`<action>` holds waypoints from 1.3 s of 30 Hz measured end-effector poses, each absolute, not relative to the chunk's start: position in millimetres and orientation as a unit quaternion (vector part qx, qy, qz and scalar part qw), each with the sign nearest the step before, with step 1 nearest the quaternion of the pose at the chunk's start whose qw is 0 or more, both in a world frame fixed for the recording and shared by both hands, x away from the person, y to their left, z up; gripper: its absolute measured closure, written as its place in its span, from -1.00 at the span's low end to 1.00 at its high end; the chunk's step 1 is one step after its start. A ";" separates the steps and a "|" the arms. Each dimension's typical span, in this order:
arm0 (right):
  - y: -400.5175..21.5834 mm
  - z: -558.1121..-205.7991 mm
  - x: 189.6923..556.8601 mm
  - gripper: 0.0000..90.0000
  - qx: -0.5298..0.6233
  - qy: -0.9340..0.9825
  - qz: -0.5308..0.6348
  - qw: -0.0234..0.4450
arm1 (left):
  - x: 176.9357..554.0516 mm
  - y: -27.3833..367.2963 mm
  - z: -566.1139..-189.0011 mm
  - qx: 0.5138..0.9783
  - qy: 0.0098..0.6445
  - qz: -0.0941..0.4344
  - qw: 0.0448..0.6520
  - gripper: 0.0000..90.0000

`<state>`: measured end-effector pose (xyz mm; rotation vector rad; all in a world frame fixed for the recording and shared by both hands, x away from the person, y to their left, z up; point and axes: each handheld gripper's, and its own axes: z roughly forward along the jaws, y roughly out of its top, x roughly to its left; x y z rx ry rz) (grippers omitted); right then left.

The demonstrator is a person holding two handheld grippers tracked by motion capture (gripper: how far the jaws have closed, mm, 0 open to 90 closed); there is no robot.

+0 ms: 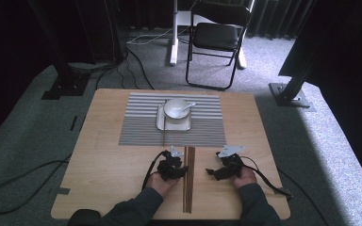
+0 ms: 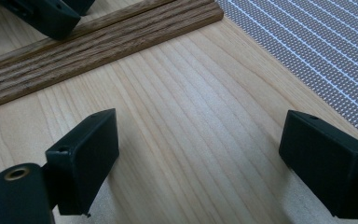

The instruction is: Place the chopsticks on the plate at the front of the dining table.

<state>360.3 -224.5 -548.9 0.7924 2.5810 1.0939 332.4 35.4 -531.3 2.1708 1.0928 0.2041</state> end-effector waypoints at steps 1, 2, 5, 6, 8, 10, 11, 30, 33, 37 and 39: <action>-224.5 -549.0 360.3 -0.75 0.270 0.880 0.373 0.114 | 330.8 34.3 -530.5 0.839 0.418 0.082 0.338 0.39; -224.5 -549.0 360.3 -0.75 0.270 0.880 0.373 0.114 | 330.0 33.5 -530.3 0.841 0.416 0.086 0.335 0.40; -224.5 -549.0 360.3 -0.75 0.270 0.880 0.373 0.114 | 329.0 32.9 -529.4 0.845 0.413 0.093 0.326 0.45; -224.5 -549.0 360.3 -0.75 0.270 0.880 0.373 0.114 | 329.0 32.9 -529.4 0.845 0.413 0.093 0.326 0.47; -224.5 -549.0 360.3 -0.75 0.270 0.880 0.373 0.114 | 329.1 33.6 -528.8 0.848 0.412 0.096 0.320 0.54; -224.5 -549.0 360.3 -0.75 0.270 0.880 0.373 0.114 | 329.3 34.6 -528.2 0.849 0.413 0.097 0.316 0.59; -224.5 -549.0 360.3 -0.75 0.270 0.880 0.373 0.114 | 328.8 35.7 -528.0 0.850 0.412 0.099 0.313 0.62; -224.5 -548.9 360.2 -0.75 0.270 0.880 0.373 0.114 | 330.9 58.8 -527.0 0.835 0.446 0.104 0.303 0.85; -224.5 -549.0 360.3 -0.75 0.270 0.880 0.373 0.114 | 332.6 64.2 -527.0 0.831 0.453 0.107 0.304 0.86; -224.5 -549.0 360.3 -0.75 0.270 0.880 0.373 0.114 | 335.0 69.9 -527.1 0.828 0.459 0.110 0.303 0.87; -224.5 -549.0 360.3 -0.75 0.270 0.880 0.373 0.114 | 336.8 73.1 -527.3 0.825 0.463 0.109 0.306 0.87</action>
